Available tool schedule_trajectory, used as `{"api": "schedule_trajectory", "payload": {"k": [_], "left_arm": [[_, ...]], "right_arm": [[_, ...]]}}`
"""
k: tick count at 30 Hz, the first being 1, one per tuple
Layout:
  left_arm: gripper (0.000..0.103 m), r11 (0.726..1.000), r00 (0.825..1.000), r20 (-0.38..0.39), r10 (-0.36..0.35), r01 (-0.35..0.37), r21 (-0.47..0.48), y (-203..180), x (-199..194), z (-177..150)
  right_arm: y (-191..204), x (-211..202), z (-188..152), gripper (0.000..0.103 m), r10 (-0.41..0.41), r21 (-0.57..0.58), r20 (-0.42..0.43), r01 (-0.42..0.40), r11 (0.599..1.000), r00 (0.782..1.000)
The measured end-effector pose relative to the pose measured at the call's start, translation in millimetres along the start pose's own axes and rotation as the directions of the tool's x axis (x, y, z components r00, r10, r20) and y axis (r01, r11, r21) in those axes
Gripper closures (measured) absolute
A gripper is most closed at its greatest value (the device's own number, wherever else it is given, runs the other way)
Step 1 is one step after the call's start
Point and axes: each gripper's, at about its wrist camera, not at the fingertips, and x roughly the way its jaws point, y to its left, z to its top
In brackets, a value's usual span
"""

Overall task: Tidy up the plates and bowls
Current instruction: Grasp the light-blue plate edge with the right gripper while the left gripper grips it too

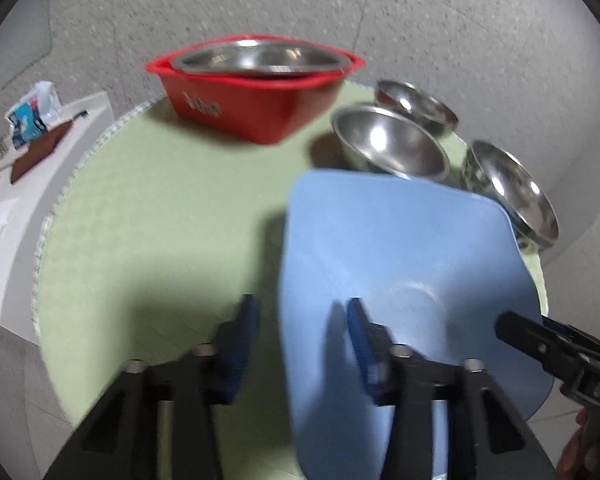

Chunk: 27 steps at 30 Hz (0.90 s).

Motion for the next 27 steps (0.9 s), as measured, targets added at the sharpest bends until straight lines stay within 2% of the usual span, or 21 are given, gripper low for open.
{"api": "schedule_trajectory", "payload": {"k": [1, 6, 14, 17, 22, 27], "left_arm": [[0.08, 1.0, 1.0, -0.005, -0.007, 0.007, 0.006, -2, 0, -2], [0.088, 1.0, 0.999, 0.042, -0.004, 0.005, -0.019, 4, -14, 6], [0.088, 1.0, 0.987, 0.16, -0.003, 0.006, -0.019, 22, -65, 29], [0.088, 1.0, 0.975, 0.223, -0.016, 0.02, -0.019, 32, -90, 39], [0.088, 0.999, 0.953, 0.303, -0.028, 0.038, -0.028, 55, -116, 69], [0.088, 0.999, 0.945, 0.325, -0.028, 0.036, -0.021, 76, -108, 108]], "right_arm": [[2, 1, -1, 0.072, 0.012, -0.007, -0.006, -0.013, 1.0, 1.0], [13, -8, 1, 0.079, -0.011, -0.075, 0.019, 0.013, 0.997, 1.0], [52, -30, 25, 0.079, -0.007, -0.154, 0.087, 0.02, 0.988, 0.996], [68, -41, 37, 0.079, 0.023, -0.175, 0.114, -0.002, 0.985, 0.993], [98, -50, 73, 0.079, 0.062, -0.207, 0.173, -0.025, 0.978, 0.983], [120, -37, 121, 0.079, 0.059, -0.221, 0.224, -0.008, 0.975, 0.973]]}}
